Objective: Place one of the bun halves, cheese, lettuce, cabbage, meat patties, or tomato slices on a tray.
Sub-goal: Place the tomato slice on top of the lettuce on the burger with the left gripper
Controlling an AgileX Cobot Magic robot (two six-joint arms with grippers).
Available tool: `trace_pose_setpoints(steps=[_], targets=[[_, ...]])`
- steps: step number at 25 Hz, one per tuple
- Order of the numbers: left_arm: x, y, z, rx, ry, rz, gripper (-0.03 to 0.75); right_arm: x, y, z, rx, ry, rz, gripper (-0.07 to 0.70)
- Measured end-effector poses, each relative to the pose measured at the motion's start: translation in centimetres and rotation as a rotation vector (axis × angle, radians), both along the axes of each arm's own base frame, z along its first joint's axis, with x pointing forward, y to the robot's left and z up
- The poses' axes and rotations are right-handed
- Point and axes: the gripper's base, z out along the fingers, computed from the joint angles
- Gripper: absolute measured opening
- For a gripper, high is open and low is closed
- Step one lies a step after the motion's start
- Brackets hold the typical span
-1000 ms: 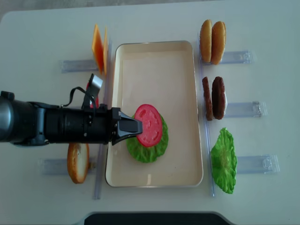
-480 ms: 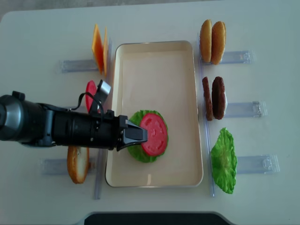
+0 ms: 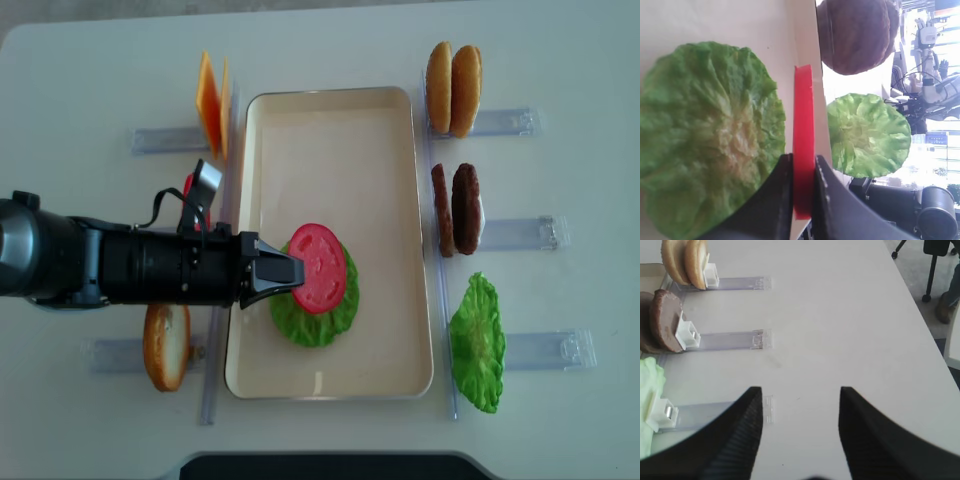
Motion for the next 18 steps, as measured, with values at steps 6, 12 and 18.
trace_pose_setpoints(steps=[6, 12, 18], targets=[[0.0, 0.0, -0.9, -0.002, 0.037, -0.005, 0.057, 0.0, 0.0, 0.0, 0.000, 0.000, 0.000, 0.337], [-0.1, -0.1, -1.6, -0.007, 0.053, -0.021, 0.057, 0.0, 0.0, 0.0, 0.000, 0.000, 0.000, 0.337], [-0.1, -0.2, -1.4, -0.020, 0.051, -0.027, 0.170, 0.0, 0.0, 0.0, 0.000, 0.000, 0.000, 0.337]])
